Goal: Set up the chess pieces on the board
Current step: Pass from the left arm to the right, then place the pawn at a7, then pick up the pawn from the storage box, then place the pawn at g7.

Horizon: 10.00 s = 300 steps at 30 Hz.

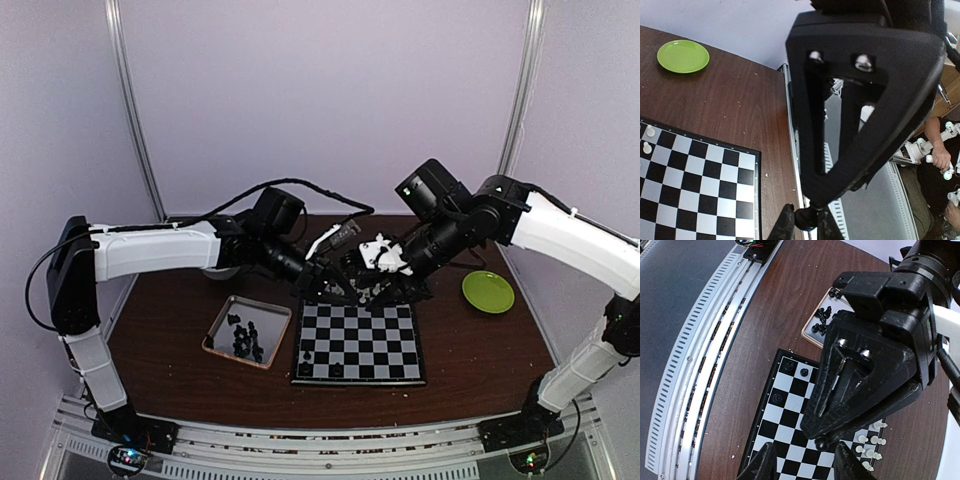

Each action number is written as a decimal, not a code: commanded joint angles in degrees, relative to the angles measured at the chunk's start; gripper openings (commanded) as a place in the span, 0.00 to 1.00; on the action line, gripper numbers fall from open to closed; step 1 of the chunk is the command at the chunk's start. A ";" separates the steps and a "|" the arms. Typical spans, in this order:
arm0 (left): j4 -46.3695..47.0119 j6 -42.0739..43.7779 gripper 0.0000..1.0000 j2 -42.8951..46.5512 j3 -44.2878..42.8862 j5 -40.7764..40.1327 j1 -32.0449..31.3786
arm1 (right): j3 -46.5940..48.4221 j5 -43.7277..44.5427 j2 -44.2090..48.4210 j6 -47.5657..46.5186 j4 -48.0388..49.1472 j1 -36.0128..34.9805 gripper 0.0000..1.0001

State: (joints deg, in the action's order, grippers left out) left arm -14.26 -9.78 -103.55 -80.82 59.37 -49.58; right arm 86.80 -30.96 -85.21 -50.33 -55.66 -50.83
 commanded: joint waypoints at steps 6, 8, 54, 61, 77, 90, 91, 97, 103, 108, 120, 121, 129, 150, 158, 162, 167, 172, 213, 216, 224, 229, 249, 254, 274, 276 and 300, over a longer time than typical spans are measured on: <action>-0.42 1.77 0.11 -0.87 -1.63 4.69 -0.51 | 1.84 2.81 -1.83 2.44 2.80 -1.26 0.36; -0.36 1.78 0.11 -0.87 -1.70 4.86 -0.52 | 1.79 2.92 -2.09 2.22 2.70 -1.41 0.34; 3.79 3.89 0.39 5.96 8.72 -9.80 4.05 | -5.09 7.50 1.71 4.75 1.77 -1.26 0.00; 6.60 3.26 0.39 14.67 16.19 -23.92 7.65 | -14.15 11.03 1.62 5.27 1.17 -0.01 0.00; 7.94 2.49 0.39 16.55 17.98 -28.95 8.34 | -23.84 16.29 -8.18 8.06 1.86 2.13 0.00; 8.77 1.58 0.39 15.43 18.14 -26.52 8.36 | -23.44 17.95 -11.45 7.81 1.66 5.95 0.00; 8.66 1.59 0.39 15.35 18.03 -26.46 8.34 | -23.47 17.95 -11.58 7.71 1.63 6.00 0.00; 8.64 1.52 0.39 15.13 17.92 -25.98 8.35 | -23.34 18.08 -12.11 7.85 1.71 6.18 0.03; 8.46 1.52 0.40 14.90 18.09 -26.30 8.35 | -23.34 18.37 -12.07 8.13 1.89 6.18 0.10; 8.46 1.41 0.40 14.92 18.03 -26.33 8.34 | -23.48 18.57 -11.99 8.46 2.47 6.16 0.14; 4.68 1.14 0.40 15.63 17.05 -30.79 8.35 | -22.21 16.15 -7.11 8.65 -0.11 6.18 0.23; 3.12 1.09 0.40 15.94 16.82 -32.15 8.31 | -21.66 15.40 -5.86 8.66 -0.94 6.19 0.23; -14.59 -0.51 0.38 23.29 19.61 -47.80 8.26 | -19.58 -0.30 4.32 9.42 -3.49 11.34 0.25; -39.64 -10.47 0.26 17.26 21.02 -67.56 11.64 | -27.53 -3.16 8.01 11.72 6.68 16.81 0.23; -38.69 -10.64 0.27 12.78 20.82 -69.48 13.14 | -27.49 -3.03 7.24 10.82 5.71 16.81 0.24; -37.58 -10.16 0.32 11.19 21.13 -69.57 14.49 | -27.22 -3.29 6.65 10.51 5.15 16.82 0.23; -36.25 -9.13 0.32 9.52 21.34 -68.60 15.66 | -27.26 -3.32 6.33 10.58 5.12 16.81 0.23; -35.22 -8.86 0.29 7.72 21.68 -67.67 15.84 | -26.96 -3.36 5.44 10.51 4.90 16.81 0.23; -41.53 -4.49 0.03 10.89 12.97 -67.69 15.91 | -26.47 -2.77 3.95 10.36 4.17 16.82 0.22; -42.83 -3.42 0.01 14.04 9.12 -67.26 14.95 | -26.38 -1.57 4.16 10.68 4.54 16.82 0.22; -37.52 2.22 0.00 12.68 0.56 -56.54 6.41 | -26.27 -0.91 3.71 11.04 4.87 16.81 0.22; -37.18 4.94 0.01 4.48 -4.48 -55.00 1.00 | -26.44 -0.11 4.26 11.10 5.10 16.82 0.22; -38.64 12.50 0.01 -13.55 -13.52 -48.17 -8.22 | -28.61 5.29 7.94 11.72 8.11 16.81 0.22; -38.57 12.73 0.01 -14.56 -13.30 -46.32 -8.72 | -28.75 5.34 8.30 11.83 8.32 16.81 0.22; -40.05 12.59 0.06 -17.92 -14.54 -49.88 -10.01 | -28.75 5.12 6.86 11.21 7.59 16.82 0.23; -40.05 12.51 0.06 -18.00 -14.55 -49.88 -10.02 | -28.64 5.12 6.65 11.21 7.50 16.79 0.23; -40.05 11.84 0.17 -18.36 -16.19 -48.46 -10.07 | -28.50 5.38 5.56 10.95 7.09 16.81 0.23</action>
State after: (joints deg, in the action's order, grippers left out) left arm -54.13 2.00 -121.95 -95.18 9.91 -59.35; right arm 58.50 -26.65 -79.20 -39.09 -48.18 -34.24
